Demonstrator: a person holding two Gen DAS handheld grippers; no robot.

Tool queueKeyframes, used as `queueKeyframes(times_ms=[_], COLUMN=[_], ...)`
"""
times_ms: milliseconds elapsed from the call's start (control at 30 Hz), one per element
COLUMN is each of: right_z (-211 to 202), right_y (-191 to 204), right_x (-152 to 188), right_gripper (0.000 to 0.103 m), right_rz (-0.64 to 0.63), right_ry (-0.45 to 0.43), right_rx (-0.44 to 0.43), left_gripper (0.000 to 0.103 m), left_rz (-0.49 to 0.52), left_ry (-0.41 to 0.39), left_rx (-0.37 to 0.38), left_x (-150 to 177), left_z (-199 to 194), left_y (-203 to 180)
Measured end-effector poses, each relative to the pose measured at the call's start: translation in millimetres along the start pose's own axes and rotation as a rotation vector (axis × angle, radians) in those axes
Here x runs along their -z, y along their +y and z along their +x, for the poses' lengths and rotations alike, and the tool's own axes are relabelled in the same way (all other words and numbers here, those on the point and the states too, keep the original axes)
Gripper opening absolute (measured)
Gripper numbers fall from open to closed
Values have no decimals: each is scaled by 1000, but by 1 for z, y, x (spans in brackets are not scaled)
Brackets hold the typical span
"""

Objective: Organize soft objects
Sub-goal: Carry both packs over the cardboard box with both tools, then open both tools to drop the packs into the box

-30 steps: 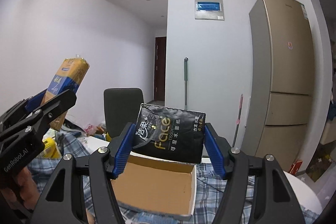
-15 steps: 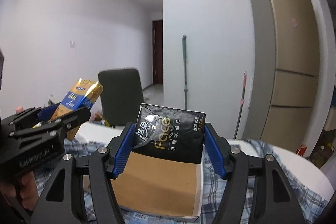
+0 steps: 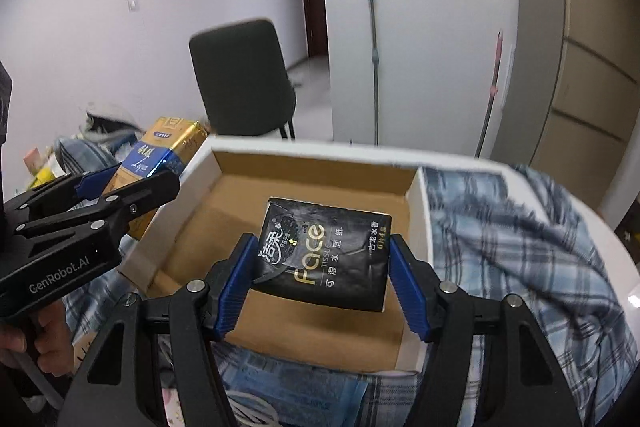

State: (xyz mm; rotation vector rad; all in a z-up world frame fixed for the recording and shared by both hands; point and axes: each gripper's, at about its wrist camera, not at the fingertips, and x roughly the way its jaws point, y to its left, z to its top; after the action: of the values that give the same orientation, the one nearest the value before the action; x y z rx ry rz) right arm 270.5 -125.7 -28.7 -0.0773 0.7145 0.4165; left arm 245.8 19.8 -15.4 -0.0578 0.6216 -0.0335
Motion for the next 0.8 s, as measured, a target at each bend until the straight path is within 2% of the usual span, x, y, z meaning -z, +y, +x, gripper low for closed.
queueKeyframes(times_ms=[100,167,400,467,533,600,800], right_z=[12,17,24,26,26,25,15], right_y=[-4,-4,-3,-3,-2,-3,-5], right_x=[6,8,12,13,12,11,6], right_gripper=[64,64,64,65,72,80,80], right_rz=[0,2,4,4,9,14,14], right_ry=[48,73,114,121,119,105,75], right_rx=[3,-2,-18,-20,-17,0,32], left_gripper=[55,55,56,63,87,88,88], left_rz=[12,7,25,40,42,26,-26], left_ry=[38,49,64,66,65,65,46], left_rx=[-11,-8,-24,-47,-67,-72,-37], left_x=[0,13,20,21,22,22,16], left_z=[12,8,13,13,14,14,0], left_y=[-1,-3,-5,-6,-6,-3,4])
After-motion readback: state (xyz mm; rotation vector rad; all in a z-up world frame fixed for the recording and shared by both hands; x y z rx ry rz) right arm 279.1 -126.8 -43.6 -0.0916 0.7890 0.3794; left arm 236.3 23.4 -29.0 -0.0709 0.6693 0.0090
